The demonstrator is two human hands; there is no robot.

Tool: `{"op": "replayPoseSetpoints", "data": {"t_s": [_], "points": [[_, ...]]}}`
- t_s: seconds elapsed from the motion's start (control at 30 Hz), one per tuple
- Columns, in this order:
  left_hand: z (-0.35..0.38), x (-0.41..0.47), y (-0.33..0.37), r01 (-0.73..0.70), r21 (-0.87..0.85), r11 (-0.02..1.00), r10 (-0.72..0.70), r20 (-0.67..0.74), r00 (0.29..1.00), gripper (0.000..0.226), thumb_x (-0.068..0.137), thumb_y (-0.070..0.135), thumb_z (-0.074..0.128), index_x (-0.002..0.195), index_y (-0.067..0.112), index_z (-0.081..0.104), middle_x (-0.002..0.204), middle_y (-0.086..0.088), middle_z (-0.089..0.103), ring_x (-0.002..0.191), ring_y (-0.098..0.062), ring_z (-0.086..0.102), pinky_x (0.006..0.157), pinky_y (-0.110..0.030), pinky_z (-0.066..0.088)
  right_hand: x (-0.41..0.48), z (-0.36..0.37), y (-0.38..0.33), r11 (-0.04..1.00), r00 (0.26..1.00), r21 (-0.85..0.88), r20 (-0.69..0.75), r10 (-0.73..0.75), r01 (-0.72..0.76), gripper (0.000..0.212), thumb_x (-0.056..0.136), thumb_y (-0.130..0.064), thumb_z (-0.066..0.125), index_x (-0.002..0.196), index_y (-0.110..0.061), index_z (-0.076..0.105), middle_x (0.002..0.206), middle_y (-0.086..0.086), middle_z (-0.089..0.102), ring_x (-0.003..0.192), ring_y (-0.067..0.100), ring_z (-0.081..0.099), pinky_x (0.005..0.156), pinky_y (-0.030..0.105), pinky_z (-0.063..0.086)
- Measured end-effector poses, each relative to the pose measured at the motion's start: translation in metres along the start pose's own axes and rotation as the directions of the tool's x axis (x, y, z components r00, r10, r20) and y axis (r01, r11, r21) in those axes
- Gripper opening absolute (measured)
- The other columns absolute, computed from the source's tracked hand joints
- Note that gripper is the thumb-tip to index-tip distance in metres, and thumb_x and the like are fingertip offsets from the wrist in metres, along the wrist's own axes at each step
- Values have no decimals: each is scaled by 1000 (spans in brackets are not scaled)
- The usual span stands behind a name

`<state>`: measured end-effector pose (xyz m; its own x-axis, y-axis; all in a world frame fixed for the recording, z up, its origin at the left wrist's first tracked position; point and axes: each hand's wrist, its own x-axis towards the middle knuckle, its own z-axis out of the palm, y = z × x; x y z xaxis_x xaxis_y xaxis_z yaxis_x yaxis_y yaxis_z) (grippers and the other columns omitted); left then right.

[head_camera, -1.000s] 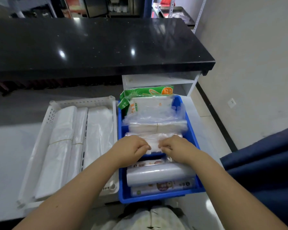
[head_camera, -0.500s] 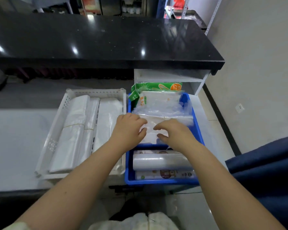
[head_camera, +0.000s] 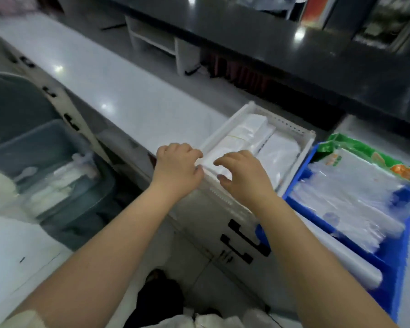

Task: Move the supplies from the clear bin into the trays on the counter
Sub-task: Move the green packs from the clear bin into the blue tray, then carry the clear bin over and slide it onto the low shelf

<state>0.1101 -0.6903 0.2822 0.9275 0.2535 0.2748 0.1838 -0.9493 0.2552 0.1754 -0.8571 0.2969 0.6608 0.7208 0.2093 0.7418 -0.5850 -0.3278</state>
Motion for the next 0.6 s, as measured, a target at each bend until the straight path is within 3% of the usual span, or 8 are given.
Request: {"op": "replayPoseSetpoints", "data": {"t_s": [0.27, 0.4, 0.6], "points": [[-73, -72, -226, 367, 124, 922, -350, -138, 926, 28, 79, 34, 59, 104, 25, 68, 100, 0, 67, 98, -26, 56, 84, -39, 37, 125, 100, -187, 947, 944, 14, 78, -321, 321, 31, 81, -21, 65, 111, -17, 67, 111, 4, 67, 102, 31, 54, 84, 43, 46], [-108, -116, -349, 499, 161, 852, -483, -128, 866, 32, 78, 36, 61, 108, 25, 67, 102, -1, 66, 98, -28, 56, 82, -39, 38, 181, 166, -287, 922, 916, 93, 117, -384, 375, 36, 81, -23, 68, 117, -19, 64, 115, 2, 65, 110, 29, 50, 89, 43, 45], [-129, -160, -483, 615, 138, 776, -616, -42, 786, 37, 84, 41, 55, 119, 29, 62, 117, 1, 63, 110, -24, 50, 93, -41, 34, 245, 252, -393, 910, 894, 165, 185, -409, 382, 38, 81, -19, 69, 118, -19, 64, 119, 2, 65, 108, 27, 51, 90, 41, 44]]}}
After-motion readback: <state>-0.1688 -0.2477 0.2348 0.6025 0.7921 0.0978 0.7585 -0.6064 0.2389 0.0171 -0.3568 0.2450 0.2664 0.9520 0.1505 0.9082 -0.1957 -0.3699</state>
